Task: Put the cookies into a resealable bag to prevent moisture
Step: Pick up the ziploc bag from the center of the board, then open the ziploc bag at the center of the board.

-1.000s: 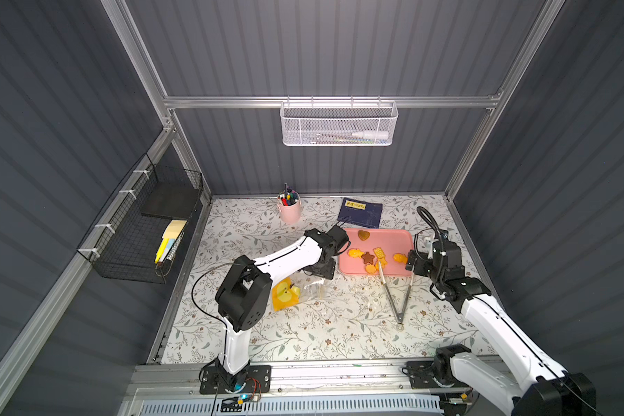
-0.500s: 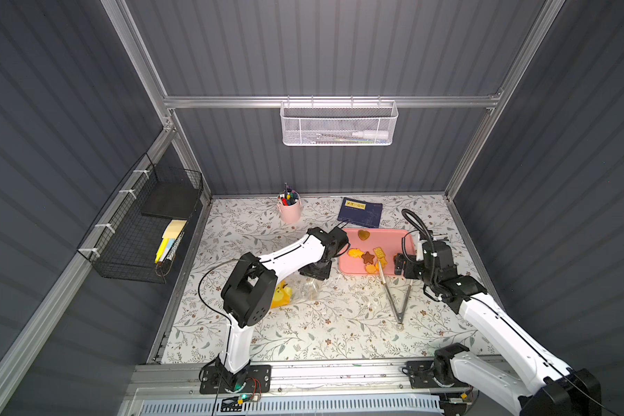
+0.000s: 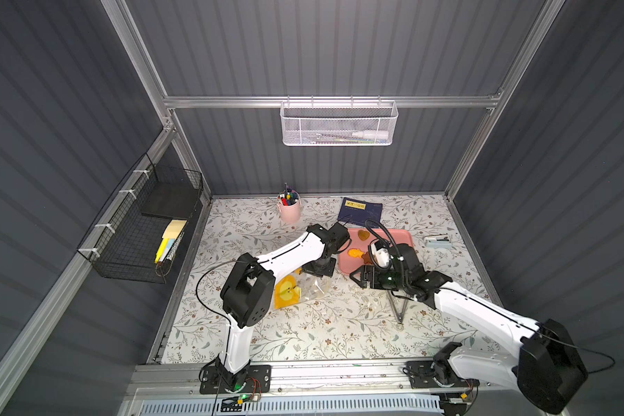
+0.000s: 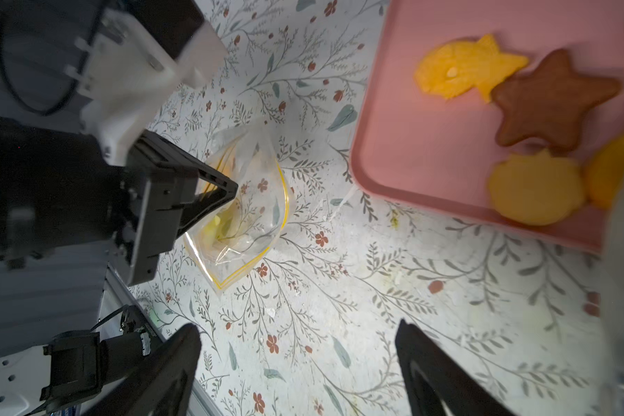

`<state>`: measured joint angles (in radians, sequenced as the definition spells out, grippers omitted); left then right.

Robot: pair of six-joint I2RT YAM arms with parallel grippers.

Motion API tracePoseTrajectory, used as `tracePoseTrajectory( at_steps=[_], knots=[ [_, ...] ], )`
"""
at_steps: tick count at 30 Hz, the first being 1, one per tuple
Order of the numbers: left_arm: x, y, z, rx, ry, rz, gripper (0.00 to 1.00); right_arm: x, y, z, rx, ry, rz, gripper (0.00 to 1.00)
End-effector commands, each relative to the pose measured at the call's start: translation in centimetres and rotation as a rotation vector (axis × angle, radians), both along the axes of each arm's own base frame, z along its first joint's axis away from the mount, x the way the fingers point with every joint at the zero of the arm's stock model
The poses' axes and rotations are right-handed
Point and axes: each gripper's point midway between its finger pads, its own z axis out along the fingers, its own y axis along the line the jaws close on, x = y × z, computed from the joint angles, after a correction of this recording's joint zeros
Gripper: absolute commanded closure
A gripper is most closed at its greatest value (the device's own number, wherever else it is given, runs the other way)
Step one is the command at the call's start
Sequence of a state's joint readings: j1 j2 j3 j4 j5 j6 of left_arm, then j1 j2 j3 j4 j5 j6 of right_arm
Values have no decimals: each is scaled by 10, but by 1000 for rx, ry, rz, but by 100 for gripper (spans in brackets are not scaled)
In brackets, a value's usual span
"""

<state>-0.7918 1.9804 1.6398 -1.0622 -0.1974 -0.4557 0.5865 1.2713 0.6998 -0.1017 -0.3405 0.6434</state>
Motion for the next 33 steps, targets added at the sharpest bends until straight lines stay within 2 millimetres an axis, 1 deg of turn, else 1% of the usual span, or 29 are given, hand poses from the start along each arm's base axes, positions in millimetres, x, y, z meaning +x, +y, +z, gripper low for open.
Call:
tracePoseTrajectory(
  at_steps=[1, 3, 5, 6, 8, 9, 11, 13, 15, 16, 17, 19, 21, 22, 25, 27, 30, 33],
  knots=[
    [1, -12, 25, -103, -11, -28, 100, 12, 31, 6, 102, 31, -17, 16],
    [1, -13, 26, -127, -4, -29, 100, 15, 44, -1, 116, 47, -15, 19],
    [1, -14, 29, -163, 0, -21, 100, 20, 54, -10, 99, 73, -27, 25],
    [0, -13, 30, -179, 11, -16, 100, 22, 58, -15, 90, 85, -33, 28],
    [5, -16, 37, -229, -10, -9, 100, 27, 65, -25, 86, 125, -52, 37],
    [6, -15, 39, -241, -12, -6, 100, 33, 64, -32, 72, 124, -89, 42],
    [5, -13, 44, -253, -18, -2, 100, 37, 68, -37, 88, 132, -104, 57],
    [4, -11, 45, -260, -16, -1, 100, 40, 73, -35, 114, 134, -103, 75],
    [2, -9, 44, -265, -15, 1, 100, 44, 77, -32, 140, 126, -106, 90],
    [1, -8, 44, -269, -12, 4, 97, 45, 78, -31, 148, 127, -110, 97],
    [1, -8, 44, -275, -11, 7, 91, 45, 79, -31, 154, 127, -112, 100],
    [-2, -10, 46, -296, -6, 8, 71, 45, 79, -31, 157, 131, -122, 100],
    [-4, -13, 49, -320, -1, 7, 58, 46, 76, -31, 155, 132, -143, 100],
    [-6, -14, 50, -329, 4, 6, 49, 46, 75, -31, 153, 131, -155, 100],
    [-11, -17, 52, -362, 25, 5, 36, 48, 73, -31, 149, 129, -169, 100],
    [-15, -19, 47, -369, 48, 7, 35, 48, 72, -33, 142, 135, -176, 100],
    [-20, -12, 40, -334, 75, 19, 38, 48, 69, -36, 132, 138, -188, 100],
    [-24, -9, 38, -325, 87, 24, 37, 48, 67, -38, 127, 136, -199, 100]
  ],
)
